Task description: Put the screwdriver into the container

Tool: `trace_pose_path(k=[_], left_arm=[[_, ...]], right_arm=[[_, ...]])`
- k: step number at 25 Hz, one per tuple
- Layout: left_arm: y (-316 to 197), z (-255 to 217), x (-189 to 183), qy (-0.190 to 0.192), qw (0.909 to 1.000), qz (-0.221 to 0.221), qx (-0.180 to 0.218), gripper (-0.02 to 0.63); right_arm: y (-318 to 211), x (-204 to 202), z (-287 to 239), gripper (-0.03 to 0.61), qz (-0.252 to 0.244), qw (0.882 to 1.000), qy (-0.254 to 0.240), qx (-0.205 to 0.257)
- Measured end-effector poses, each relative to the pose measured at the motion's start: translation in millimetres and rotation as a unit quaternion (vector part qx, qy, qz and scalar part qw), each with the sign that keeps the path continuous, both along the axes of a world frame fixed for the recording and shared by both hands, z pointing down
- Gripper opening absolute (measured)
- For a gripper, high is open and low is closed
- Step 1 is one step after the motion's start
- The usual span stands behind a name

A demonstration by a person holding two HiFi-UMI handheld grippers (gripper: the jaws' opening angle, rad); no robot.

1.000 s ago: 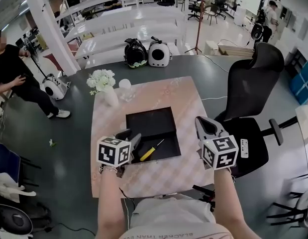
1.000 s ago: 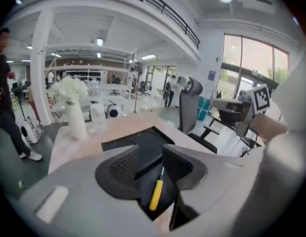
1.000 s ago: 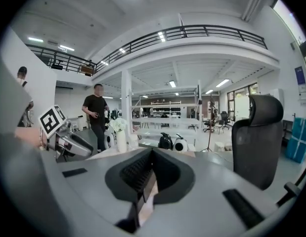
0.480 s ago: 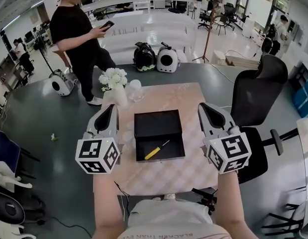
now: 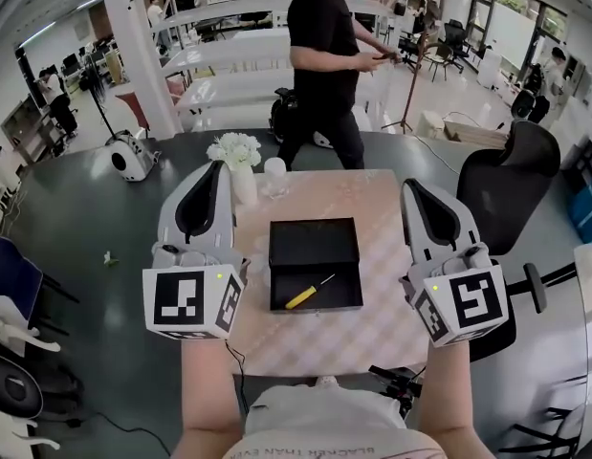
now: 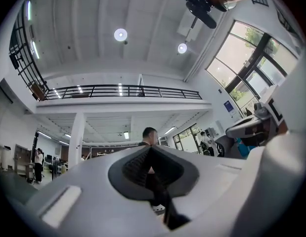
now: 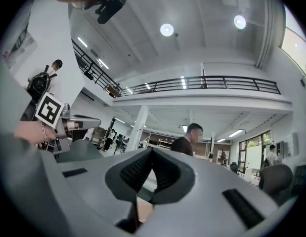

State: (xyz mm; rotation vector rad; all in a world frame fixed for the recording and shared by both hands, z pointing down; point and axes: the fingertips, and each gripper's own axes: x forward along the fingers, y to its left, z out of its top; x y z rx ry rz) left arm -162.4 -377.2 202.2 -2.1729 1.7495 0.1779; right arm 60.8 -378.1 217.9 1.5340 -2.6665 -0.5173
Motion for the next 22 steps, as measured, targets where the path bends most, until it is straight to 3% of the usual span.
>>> trace_pose_path(k=[22], left_arm=[[-3.4,-7.0,-1.1,-0.015,0.9998,-0.005,0.008,0.011]], right_arm=[[-4.4,1.4,-12.2,0.005,0.018,1.0,-0.015,0.015]])
